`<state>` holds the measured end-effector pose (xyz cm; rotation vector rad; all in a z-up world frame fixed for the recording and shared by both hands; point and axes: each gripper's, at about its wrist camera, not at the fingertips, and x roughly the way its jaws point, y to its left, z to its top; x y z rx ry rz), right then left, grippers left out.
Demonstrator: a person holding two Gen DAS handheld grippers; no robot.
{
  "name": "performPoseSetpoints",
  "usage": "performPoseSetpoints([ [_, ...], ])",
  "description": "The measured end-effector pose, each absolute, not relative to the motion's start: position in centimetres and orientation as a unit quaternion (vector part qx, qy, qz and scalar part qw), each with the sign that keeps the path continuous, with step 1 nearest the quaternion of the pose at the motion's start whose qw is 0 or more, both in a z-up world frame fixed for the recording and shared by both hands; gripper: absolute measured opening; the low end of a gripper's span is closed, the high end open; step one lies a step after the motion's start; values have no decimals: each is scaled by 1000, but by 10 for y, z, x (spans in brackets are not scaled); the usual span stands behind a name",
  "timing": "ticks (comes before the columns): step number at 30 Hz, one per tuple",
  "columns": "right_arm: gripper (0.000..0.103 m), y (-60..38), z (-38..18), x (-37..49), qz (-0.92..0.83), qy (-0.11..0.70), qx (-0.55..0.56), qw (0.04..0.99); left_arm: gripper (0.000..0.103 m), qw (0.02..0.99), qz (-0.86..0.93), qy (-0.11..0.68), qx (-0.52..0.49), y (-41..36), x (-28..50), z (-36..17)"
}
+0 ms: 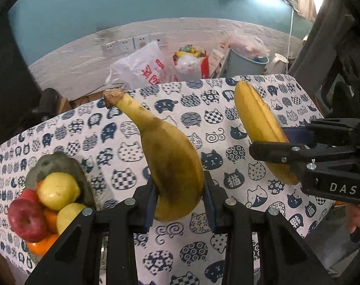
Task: Organize fruits
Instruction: 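Lift both bananas and carry them over the green plate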
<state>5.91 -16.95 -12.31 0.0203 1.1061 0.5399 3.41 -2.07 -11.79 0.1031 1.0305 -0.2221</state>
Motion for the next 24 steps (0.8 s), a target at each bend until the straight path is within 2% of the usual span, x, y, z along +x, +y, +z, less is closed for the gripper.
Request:
performPoseSetpoints([
  [10,34,-136,-113,55,279,512,1,812,35,875,-74,476,41,16,16,-89],
  [24,34,-72,-106,52,322,507,-23,799,35,877,-62,476,-17,65,-1,-83],
])
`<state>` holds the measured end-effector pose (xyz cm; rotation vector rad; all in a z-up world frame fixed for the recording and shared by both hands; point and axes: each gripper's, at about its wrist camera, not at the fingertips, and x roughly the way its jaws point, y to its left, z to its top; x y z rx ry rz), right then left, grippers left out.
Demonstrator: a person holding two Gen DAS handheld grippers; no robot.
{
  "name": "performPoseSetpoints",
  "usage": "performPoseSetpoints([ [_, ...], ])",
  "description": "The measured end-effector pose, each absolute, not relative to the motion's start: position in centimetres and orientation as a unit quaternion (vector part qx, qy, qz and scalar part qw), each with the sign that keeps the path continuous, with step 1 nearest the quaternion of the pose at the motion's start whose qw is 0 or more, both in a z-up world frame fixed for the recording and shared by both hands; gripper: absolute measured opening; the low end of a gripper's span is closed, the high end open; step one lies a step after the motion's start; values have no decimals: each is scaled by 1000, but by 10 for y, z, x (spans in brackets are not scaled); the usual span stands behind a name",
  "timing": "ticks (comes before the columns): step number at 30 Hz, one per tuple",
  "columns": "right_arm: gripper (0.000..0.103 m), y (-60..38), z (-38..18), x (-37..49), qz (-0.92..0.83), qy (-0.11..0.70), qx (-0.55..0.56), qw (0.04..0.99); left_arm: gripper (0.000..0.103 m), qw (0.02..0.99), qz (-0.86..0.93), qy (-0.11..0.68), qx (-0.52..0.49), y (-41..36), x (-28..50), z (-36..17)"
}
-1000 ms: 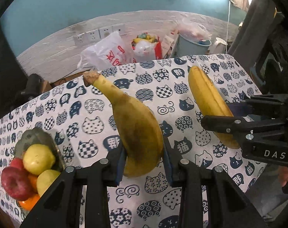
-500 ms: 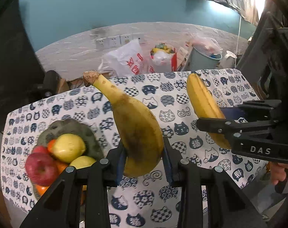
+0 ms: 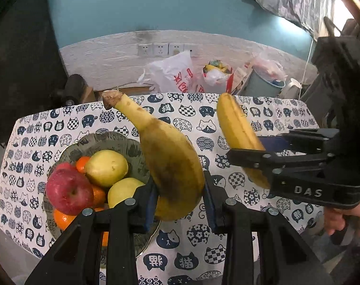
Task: Organize fruits
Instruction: 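Lift both bananas and carry them over the green plate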
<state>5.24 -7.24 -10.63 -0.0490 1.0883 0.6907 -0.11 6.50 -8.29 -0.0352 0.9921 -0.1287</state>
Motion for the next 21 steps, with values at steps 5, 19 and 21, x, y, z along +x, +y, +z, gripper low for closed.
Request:
performPoseSetpoints([
  [5,34,-63,-106,53,327,508,-24,796,35,877,-55,475,-37,76,-4,-78],
  [19,34,-33,-102,53,347,504,-26,791,35,882,-26,466,-62,110,-20,-64],
  [21,34,-26,-101,53,352,503,-25,789,35,880,-19,469,-73,118,-24,-62],
])
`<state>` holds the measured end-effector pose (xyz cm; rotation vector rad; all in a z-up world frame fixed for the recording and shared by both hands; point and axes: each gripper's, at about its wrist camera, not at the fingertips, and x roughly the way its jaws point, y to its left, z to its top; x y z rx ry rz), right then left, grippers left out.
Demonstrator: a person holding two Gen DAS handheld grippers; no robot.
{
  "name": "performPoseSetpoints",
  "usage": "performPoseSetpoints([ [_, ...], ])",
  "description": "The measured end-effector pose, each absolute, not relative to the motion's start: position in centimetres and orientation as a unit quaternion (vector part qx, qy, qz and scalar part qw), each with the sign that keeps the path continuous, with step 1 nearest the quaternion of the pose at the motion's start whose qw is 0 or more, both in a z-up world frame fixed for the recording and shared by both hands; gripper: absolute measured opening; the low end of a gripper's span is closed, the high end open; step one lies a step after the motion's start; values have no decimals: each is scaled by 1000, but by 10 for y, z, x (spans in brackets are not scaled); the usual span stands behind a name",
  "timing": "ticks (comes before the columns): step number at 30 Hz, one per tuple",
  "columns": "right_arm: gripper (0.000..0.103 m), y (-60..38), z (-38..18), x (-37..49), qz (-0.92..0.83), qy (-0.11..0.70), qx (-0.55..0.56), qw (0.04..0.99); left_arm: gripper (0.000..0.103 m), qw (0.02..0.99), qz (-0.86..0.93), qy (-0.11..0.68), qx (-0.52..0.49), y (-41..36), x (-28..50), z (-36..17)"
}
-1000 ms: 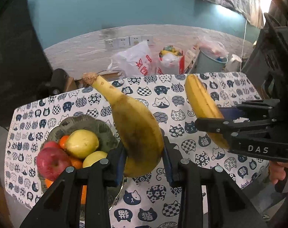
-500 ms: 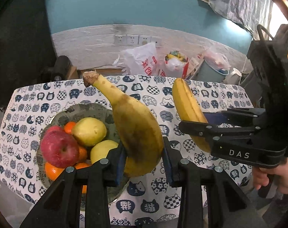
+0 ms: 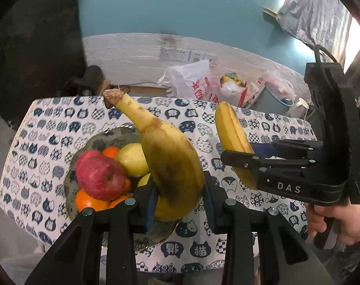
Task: Organize fruits
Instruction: 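Lift both bananas and carry them over the green plate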
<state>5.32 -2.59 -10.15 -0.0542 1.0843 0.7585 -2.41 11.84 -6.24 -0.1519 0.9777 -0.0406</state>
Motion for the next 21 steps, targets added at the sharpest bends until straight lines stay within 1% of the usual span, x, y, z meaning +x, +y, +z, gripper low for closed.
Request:
performPoseSetpoints([
  [10,34,24,-100,47,391,507,-29,768,35,874,7,476,-98,154,-43,-61],
  [21,34,70,-107,46,418,522,-24,743,35,850,26,513,-118,182,-35,-101],
])
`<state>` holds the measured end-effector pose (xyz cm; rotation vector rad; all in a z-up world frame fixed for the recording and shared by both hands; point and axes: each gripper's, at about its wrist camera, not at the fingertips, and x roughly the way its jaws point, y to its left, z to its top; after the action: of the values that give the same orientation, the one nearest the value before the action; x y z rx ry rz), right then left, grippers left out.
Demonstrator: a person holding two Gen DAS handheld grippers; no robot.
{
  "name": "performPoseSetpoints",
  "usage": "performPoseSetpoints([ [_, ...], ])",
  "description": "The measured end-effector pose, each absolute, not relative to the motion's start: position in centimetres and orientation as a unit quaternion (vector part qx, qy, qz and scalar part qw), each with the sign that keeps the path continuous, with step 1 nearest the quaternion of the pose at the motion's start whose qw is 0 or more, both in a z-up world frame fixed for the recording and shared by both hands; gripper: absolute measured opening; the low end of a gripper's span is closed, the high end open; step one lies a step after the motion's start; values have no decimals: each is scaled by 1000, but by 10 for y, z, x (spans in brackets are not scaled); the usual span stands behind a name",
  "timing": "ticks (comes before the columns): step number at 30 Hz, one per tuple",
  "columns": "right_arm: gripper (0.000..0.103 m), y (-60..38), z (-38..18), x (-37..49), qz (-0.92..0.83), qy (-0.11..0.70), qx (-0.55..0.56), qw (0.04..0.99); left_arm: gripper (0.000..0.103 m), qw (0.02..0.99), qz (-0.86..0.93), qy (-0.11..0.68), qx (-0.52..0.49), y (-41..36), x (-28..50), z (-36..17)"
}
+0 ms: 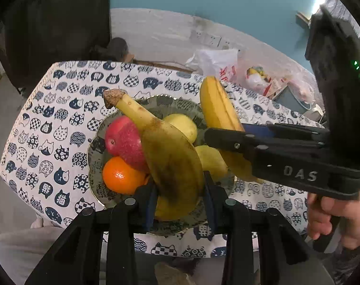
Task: Organize fruits
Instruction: 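Lift both bananas and carry them over the green plate, then lower both bananas onto the fruit and open both tools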
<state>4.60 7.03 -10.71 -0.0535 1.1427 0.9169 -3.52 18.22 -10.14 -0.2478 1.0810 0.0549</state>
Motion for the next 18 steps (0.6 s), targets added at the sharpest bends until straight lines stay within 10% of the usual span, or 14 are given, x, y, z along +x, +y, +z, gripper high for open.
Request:
performPoseSetpoints([
  [18,39,92,-151,63,421,580,7,697,42,836,37,527,-148,200,-19,-132],
])
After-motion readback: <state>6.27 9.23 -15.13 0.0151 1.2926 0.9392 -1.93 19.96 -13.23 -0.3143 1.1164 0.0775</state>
